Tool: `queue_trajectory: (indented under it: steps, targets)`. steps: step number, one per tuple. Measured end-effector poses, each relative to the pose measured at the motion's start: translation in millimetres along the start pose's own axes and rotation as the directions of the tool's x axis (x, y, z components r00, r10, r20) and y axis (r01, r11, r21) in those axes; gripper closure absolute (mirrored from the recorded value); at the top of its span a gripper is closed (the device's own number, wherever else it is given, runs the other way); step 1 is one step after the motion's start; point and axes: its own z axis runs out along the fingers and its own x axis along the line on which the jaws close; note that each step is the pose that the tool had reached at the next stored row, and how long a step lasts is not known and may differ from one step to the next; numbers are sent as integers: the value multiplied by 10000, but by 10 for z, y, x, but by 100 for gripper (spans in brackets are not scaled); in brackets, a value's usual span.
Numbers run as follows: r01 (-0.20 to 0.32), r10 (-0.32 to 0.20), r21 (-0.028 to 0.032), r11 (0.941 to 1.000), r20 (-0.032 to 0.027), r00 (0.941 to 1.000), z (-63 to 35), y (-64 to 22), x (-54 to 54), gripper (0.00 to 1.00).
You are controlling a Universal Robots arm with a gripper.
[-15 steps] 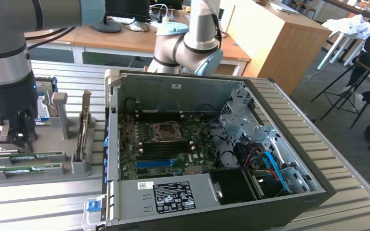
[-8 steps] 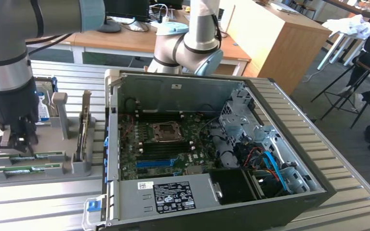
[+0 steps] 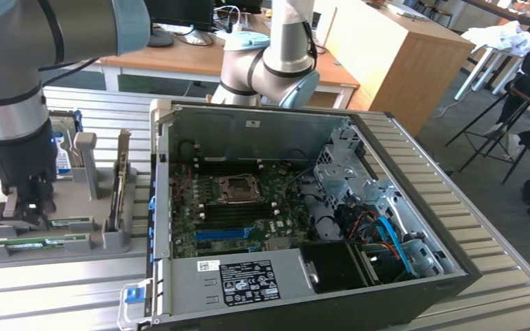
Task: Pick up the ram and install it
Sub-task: 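Pick up the ram and move it above insertion slot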
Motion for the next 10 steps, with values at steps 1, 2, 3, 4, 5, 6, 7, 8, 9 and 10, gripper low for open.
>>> queue_trajectory:
  steps: [1,2,3,4,5,6,7,8,9,10]
  targets:
    - [0,0,0,10000,1,10000,12,-1,3,63]
    - [0,0,0,10000,2,10000,25,-1,5,63]
    - [0,0,0,10000,4,10000,38,-1,8,63]
    - [0,0,0,10000,5,10000,50,-2,10,63]
    - [1,-1,1,10000,7,10000,62,-2,12,63]
    - [0,0,0,10000,8,10000,74,-3,14,63]
    - [1,-1,1,10000,9,10000,86,-3,17,63]
    - [1,-1,0,10000,11,10000,97,-4,19,63]
    - [2,-2,-1,10000,12,10000,109,-4,22,63]
    - [1,-1,0,10000,14,10000,122,-4,24,63]
